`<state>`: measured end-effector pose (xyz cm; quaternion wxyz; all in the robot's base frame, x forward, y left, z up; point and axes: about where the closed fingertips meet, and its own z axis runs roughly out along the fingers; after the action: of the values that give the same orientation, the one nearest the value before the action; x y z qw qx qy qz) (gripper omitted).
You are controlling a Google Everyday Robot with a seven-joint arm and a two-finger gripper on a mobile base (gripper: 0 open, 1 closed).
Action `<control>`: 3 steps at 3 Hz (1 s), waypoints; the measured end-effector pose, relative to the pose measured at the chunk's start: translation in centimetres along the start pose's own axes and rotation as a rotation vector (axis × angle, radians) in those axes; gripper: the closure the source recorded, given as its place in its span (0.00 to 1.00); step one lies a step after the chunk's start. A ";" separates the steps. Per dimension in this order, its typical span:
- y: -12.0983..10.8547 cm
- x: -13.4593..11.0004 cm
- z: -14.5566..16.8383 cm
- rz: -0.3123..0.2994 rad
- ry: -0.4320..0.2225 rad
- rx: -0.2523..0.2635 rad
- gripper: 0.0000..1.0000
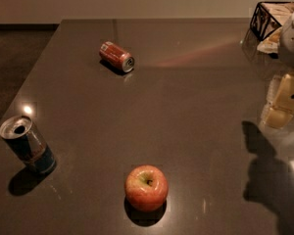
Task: Move coke can near redbull can
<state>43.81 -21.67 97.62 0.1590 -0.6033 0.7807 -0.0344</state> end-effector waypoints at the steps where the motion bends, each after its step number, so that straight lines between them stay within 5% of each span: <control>1: 0.0 0.0 0.0 0.000 0.000 0.000 0.00; 3: -2.7 -3.8 1.7 0.008 -0.031 -0.066 0.00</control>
Offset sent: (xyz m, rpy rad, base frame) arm 0.0168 0.0156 -0.0004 0.0633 0.0663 0.0343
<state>47.67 -18.50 97.45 0.1510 -0.6054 0.7814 0.0015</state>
